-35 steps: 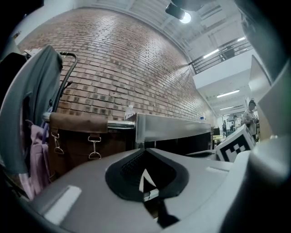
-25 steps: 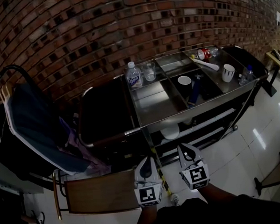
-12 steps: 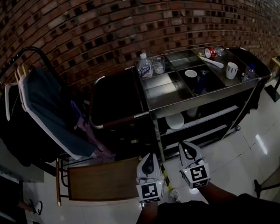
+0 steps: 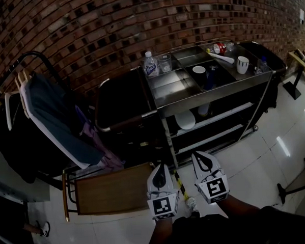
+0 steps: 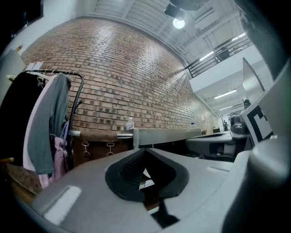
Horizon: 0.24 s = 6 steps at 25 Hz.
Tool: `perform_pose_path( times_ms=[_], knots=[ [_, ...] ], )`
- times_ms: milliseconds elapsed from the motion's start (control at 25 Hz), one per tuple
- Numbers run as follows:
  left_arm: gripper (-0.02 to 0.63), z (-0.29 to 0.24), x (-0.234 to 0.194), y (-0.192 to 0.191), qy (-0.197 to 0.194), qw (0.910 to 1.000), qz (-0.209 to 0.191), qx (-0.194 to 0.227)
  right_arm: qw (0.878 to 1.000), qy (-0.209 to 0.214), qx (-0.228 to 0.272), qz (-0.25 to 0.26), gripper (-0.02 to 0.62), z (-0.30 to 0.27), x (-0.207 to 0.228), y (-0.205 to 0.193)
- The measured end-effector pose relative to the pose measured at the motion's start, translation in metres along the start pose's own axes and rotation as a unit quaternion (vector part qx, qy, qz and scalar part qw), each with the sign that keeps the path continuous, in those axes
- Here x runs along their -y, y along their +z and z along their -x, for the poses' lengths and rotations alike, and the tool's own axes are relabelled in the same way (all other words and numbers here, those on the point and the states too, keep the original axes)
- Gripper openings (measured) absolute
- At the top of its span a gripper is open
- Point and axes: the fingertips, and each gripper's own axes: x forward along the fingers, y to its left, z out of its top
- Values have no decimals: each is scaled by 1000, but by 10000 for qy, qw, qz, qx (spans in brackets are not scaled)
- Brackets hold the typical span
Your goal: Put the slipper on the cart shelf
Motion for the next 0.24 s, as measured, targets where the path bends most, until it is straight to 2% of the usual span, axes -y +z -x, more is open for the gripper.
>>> perform_pose_path(
  times_ms=[240],
  knots=[
    [15, 10, 3, 9, -49, 10000, 9, 36, 9998, 91, 134, 108, 2, 11, -14, 8]
  ],
)
